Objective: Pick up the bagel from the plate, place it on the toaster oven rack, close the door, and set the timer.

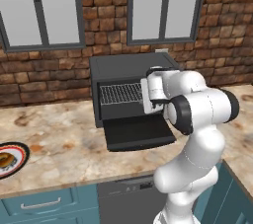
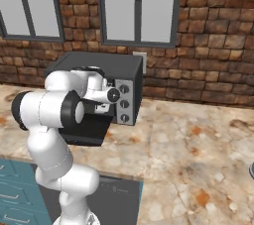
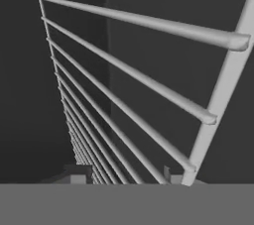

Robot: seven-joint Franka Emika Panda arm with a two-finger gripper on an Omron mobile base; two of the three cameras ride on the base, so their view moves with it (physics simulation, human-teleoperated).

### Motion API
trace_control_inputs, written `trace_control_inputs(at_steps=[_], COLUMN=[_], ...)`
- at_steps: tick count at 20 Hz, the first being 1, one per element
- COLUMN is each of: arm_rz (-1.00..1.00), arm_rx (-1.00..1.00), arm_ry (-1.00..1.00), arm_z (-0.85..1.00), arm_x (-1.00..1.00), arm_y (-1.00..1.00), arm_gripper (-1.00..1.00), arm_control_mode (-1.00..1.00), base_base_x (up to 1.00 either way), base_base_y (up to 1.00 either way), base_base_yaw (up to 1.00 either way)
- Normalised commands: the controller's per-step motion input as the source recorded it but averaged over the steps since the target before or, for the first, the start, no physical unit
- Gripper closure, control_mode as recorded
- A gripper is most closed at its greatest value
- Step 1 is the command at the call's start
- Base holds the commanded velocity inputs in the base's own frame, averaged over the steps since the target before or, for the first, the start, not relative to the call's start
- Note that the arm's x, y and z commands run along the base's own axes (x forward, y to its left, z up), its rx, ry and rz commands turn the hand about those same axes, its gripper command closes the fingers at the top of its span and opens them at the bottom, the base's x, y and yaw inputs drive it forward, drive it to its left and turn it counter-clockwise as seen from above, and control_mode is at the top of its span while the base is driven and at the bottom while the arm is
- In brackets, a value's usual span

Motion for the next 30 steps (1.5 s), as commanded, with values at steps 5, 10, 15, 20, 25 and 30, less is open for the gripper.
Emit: trace_control_inputs(at_steps=[5, 10, 15, 20, 25, 30], arm_rz=[0.04, 0.04, 0.02, 0.00, 0.00, 0.02], arm_rx=[0.00, 0.06, 0.17, 0.12, 0.09, 0.02], arm_ry=[0.04, 0.23, 0.32, 0.35, 0.65, 0.64], arm_z=[-0.57, -0.47, -0.57, -0.87, -0.56, -0.63], arm_x=[0.00, -0.35, -1.00, -1.00, -1.00, -1.00], arm_y=[0.00, 0.00, -0.02, 0.00, 0.00, 0.00], arm_gripper=[1.00, 1.00, 1.00, 1.00, 1.00, 1.00], arm_control_mode=[-1.00, -1.00, -1.00, -1.00, -1.00, -1.00], base_base_x=[0.00, 0.00, 0.00, 0.00, 0.00, 0.00], base_base_y=[0.00, 0.00, 0.00, 0.00, 0.00, 0.00], base_base_yaw=[0.00, 0.00, 0.00, 0.00, 0.00, 0.00])
